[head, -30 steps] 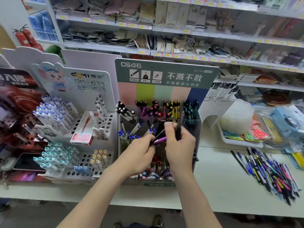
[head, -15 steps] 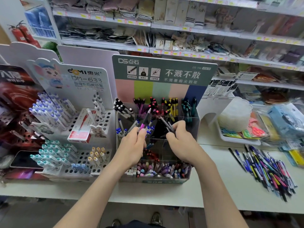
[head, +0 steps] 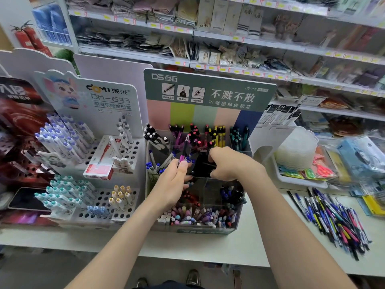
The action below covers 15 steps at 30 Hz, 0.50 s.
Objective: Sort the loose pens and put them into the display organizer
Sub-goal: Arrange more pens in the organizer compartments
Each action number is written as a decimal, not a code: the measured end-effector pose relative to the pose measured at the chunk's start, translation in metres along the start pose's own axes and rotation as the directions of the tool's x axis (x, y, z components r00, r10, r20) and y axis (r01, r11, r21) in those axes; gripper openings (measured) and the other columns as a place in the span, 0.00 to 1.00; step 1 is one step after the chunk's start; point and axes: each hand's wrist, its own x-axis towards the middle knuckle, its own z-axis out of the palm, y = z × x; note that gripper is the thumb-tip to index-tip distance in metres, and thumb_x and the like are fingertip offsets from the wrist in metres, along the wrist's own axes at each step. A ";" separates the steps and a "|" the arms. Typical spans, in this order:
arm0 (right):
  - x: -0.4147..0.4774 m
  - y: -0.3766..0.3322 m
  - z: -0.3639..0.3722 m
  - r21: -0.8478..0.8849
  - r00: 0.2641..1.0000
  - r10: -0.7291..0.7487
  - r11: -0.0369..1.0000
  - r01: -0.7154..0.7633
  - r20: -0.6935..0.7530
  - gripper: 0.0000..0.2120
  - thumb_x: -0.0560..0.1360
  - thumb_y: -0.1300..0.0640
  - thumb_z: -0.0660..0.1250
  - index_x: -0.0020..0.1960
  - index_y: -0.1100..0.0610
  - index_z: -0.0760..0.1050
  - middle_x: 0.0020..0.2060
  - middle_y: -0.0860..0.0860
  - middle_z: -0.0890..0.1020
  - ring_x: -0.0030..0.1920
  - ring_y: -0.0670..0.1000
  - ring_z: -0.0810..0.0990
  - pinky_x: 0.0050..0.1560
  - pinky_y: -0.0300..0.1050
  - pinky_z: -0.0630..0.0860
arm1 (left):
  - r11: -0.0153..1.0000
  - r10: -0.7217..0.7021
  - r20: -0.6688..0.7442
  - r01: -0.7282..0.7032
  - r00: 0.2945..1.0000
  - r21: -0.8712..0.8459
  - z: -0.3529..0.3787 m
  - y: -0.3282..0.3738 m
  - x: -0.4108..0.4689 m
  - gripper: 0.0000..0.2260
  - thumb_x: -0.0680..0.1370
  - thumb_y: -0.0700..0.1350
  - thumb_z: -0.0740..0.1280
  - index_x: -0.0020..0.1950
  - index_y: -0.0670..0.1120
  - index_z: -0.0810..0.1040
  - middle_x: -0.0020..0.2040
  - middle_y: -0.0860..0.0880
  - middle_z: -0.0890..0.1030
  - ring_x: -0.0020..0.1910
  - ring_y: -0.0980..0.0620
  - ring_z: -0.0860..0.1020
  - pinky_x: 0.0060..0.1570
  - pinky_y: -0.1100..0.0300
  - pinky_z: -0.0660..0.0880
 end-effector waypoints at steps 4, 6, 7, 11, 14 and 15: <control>0.006 0.003 0.005 0.108 0.983 -0.058 0.991 0.078 -0.174 0.23 0.74 0.60 0.75 0.68 0.53 0.76 0.56 0.52 0.80 0.54 0.56 0.81 0.55 0.54 0.83 | 0.997 -0.010 0.015 0.011 1.000 -0.083 -0.001 -0.001 -0.001 0.11 0.89 0.55 0.52 0.64 0.57 0.72 0.73 0.51 0.77 0.69 0.51 0.79 0.72 0.50 0.76; 0.004 0.006 0.009 0.154 0.970 -0.111 0.977 0.147 -0.218 0.24 0.72 0.58 0.78 0.66 0.50 0.80 0.56 0.50 0.82 0.56 0.52 0.82 0.58 0.52 0.83 | 0.993 -0.016 -0.001 0.016 1.000 -0.118 -0.002 -0.004 -0.002 0.10 0.89 0.56 0.52 0.61 0.57 0.72 0.70 0.51 0.79 0.68 0.51 0.80 0.72 0.49 0.75; 0.003 0.007 0.012 0.168 0.964 -0.124 0.972 0.166 -0.234 0.23 0.71 0.58 0.79 0.65 0.50 0.82 0.56 0.49 0.83 0.56 0.51 0.82 0.59 0.50 0.82 | 0.991 -0.017 -0.014 0.015 1.000 -0.131 -0.002 -0.005 -0.003 0.11 0.89 0.56 0.53 0.62 0.56 0.73 0.69 0.51 0.81 0.67 0.51 0.81 0.72 0.49 0.76; -0.002 0.015 0.029 0.357 0.900 -0.031 0.911 0.204 -0.436 0.25 0.71 0.57 0.80 0.67 0.49 0.81 0.60 0.46 0.83 0.54 0.47 0.83 0.62 0.47 0.81 | 0.986 -0.017 -0.060 0.006 0.998 -0.168 -0.001 -0.007 -0.002 0.15 0.89 0.56 0.53 0.65 0.51 0.75 0.65 0.51 0.83 0.63 0.53 0.83 0.69 0.50 0.78; -0.002 0.013 0.049 0.482 0.843 0.037 0.834 0.269 -0.536 0.19 0.75 0.54 0.80 0.64 0.47 0.83 0.56 0.42 0.84 0.49 0.42 0.83 0.56 0.43 0.83 | 0.974 -0.039 -0.059 0.025 0.998 -0.226 -0.003 -0.006 0.000 0.18 0.89 0.56 0.53 0.69 0.46 0.74 0.65 0.49 0.84 0.62 0.51 0.84 0.69 0.48 0.78; -0.002 0.012 0.056 0.494 0.828 0.039 0.818 0.294 -0.559 0.18 0.76 0.54 0.79 0.65 0.48 0.83 0.55 0.42 0.85 0.50 0.40 0.83 0.55 0.41 0.82 | 0.968 -0.053 -0.053 0.038 0.997 -0.249 -0.004 -0.005 0.001 0.19 0.89 0.56 0.53 0.70 0.44 0.73 0.65 0.49 0.84 0.62 0.50 0.85 0.69 0.47 0.78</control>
